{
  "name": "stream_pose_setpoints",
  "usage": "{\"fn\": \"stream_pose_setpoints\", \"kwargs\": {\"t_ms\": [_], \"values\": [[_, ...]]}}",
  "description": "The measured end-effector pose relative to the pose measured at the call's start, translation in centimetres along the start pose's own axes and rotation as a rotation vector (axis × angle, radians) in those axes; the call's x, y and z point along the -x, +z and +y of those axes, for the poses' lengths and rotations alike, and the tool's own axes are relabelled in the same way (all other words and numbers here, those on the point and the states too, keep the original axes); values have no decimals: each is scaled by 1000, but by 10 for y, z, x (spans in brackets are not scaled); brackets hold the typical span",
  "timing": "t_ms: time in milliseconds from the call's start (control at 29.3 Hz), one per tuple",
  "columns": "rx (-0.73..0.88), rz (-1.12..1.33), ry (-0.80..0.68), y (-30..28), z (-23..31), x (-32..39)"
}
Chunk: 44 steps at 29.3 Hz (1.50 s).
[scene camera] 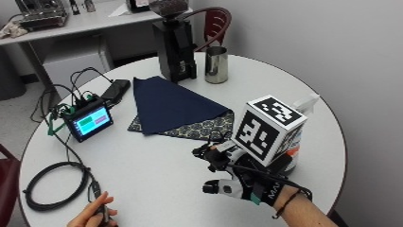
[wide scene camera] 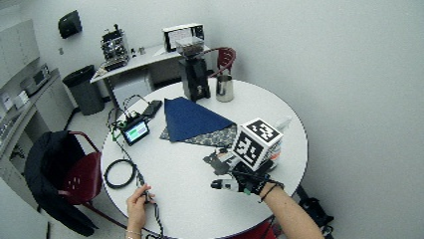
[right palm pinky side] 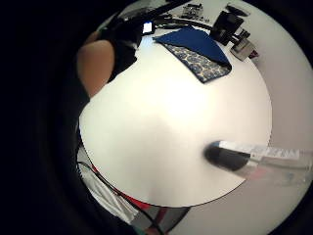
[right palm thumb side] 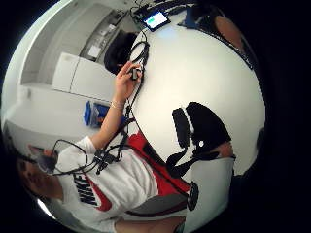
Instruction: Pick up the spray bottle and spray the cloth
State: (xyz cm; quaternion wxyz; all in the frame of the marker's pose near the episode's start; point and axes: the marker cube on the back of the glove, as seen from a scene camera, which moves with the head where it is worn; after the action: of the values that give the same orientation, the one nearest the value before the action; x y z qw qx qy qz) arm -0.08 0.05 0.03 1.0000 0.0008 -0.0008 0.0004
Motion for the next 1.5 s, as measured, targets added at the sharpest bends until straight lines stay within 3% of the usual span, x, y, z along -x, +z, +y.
{"fn": "stream_pose_setpoints", "kwargs": {"t_ms": [751,1161,1502], "values": [[-42,-5,16,-1,4,6],[-331,-85,107,-52,20,-18],[-634,-442,142,-75,43,-51]]}}
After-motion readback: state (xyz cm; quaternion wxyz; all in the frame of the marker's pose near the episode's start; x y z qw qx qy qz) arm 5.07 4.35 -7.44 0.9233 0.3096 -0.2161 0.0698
